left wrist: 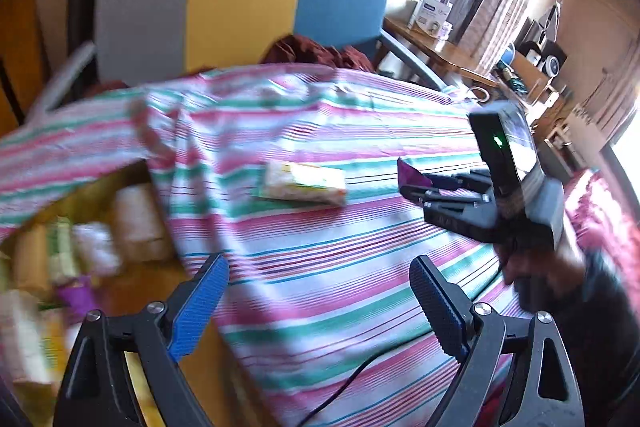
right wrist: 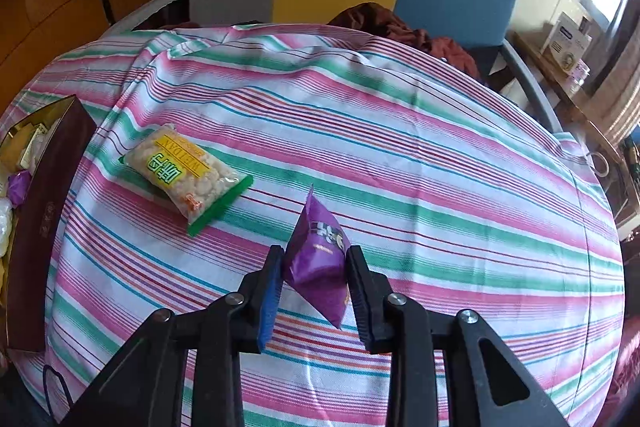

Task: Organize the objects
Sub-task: 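Grasp the clear WEIDAN snack bag with the left tool while the right tool holds the purple packet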

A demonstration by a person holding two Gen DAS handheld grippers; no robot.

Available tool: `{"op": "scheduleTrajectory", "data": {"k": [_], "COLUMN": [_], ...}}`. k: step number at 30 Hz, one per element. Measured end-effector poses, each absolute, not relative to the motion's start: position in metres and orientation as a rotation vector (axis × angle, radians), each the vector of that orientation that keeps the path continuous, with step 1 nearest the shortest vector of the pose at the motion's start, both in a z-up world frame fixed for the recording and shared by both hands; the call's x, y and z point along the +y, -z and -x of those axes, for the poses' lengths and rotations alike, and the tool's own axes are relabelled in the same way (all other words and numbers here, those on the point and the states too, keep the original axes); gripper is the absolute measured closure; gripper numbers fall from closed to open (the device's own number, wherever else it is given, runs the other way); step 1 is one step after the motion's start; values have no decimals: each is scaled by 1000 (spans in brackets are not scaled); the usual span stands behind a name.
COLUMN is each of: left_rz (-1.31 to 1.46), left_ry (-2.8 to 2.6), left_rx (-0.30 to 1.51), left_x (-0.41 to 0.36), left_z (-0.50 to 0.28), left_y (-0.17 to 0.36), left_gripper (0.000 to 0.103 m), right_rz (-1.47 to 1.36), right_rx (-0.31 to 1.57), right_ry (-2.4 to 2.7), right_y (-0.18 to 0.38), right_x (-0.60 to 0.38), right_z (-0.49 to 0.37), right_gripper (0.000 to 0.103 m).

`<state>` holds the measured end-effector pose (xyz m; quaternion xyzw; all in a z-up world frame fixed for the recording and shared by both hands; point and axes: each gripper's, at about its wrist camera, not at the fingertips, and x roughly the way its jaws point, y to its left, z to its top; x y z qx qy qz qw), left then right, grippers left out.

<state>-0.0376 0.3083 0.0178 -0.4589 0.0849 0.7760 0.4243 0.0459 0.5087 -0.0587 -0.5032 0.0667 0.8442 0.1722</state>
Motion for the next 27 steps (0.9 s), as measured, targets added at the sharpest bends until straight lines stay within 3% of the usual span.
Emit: {"op": "scheduleTrajectory", "data": {"k": [15,23,25,27], "left_rz": [1559,1470,1424,1385], "left_ry": [-1996,-2035,-2041,-2057], "left_rx": [31,229,313,370], "left_x": [412,453,458,457], "left_z": [134,139,135,130], "left_y": [68,77,80,80], "left_gripper": [12,13,15,25], "right_rz": [1536,1369,1322,1303], "right_rx": [320,484,541,593], "right_ry": [-2486,-2563,-2525,-2474], "right_y": [62,34,32,34], "right_x": [511,540,554,566], "right_z": [-57,-76,-81,-83], "right_gripper": [68,60,60,60]}}
